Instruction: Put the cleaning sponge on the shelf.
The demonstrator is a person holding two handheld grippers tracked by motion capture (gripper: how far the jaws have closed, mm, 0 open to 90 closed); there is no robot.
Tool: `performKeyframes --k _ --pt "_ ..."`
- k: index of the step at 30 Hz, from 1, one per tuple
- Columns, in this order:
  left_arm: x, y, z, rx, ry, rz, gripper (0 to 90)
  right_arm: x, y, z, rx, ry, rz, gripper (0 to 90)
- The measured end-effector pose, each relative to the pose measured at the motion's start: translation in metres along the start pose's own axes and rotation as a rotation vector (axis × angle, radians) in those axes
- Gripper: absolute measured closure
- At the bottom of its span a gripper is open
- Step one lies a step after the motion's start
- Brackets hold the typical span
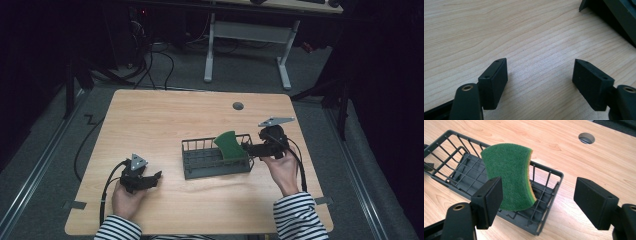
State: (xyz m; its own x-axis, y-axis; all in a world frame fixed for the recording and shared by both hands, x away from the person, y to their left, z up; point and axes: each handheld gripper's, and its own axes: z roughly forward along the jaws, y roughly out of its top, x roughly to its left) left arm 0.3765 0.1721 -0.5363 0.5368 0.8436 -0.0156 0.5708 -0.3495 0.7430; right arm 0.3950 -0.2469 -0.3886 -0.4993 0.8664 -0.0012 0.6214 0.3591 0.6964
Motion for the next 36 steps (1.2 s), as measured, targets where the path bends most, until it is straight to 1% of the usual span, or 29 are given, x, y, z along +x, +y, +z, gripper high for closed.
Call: performKeyframes --k 6,8,13,17,19,20,21,22,24,25,27,29,32,36 --pt "0.000 0.000 0.000 0.000 -0.001 0.000 28.8 -0.006 -0.004 -0.009 -0.018 -0.010 0.014 23.2" --pt "0.000 0.000 0.000 0.000 0.000 0.000 28.8 -0.009 -0.009 -0.013 -0.036 -0.001 0.035 23.2" --pt "0.000 0.000 0.000 0.000 0.000 0.000 28.8 -0.018 -0.017 -0.019 -0.040 -0.011 0.068 23.1" --pt "0.000 0.000 0.000 0.000 0.000 0.000 28.9 -0.021 -0.020 -0.027 -0.057 -0.017 0.077 23.2" --pt "0.000 0.000 0.000 0.000 -0.001 -0.002 28.9 -0.021 -0.020 -0.028 -0.057 -0.017 0.078 23.2" --pt "0.000 0.000 0.000 0.000 -0.002 -0.002 28.8 -0.022 -0.021 -0.032 -0.055 -0.022 0.082 23.2" --pt "0.000 0.000 0.000 0.000 -0.002 -0.002 28.7 -0.022 -0.021 -0.032 -0.055 -0.022 0.082 23.2" --pt "0.000 0.000 0.000 -0.002 -0.001 -0.003 28.6 -0.024 -0.024 -0.036 -0.063 -0.022 0.090 23.2" --pt "0.000 0.000 0.000 -0.002 -0.002 -0.003 28.5 -0.025 -0.025 -0.037 -0.063 -0.023 0.092 23.2" --pt "0.000 0.000 0.000 -0.002 -0.002 -0.004 28.4 -0.027 -0.028 -0.042 -0.076 -0.029 0.107 23.4" --pt "0.000 0.000 0.000 -0.004 -0.003 -0.006 28.3 -0.028 -0.029 -0.044 -0.080 -0.033 0.111 23.5" --pt "0.000 0.000 0.000 -0.002 -0.003 -0.004 28.3 -0.031 -0.035 -0.047 -0.083 -0.037 0.132 23.6" --pt "0.000 0.000 0.000 -0.002 -0.002 -0.004 28.3 -0.033 -0.038 -0.048 -0.086 -0.040 0.140 23.6" --pt "0.000 0.000 0.000 -0.002 -0.002 -0.003 28.4 -0.038 -0.046 -0.053 -0.106 -0.039 0.160 23.8"
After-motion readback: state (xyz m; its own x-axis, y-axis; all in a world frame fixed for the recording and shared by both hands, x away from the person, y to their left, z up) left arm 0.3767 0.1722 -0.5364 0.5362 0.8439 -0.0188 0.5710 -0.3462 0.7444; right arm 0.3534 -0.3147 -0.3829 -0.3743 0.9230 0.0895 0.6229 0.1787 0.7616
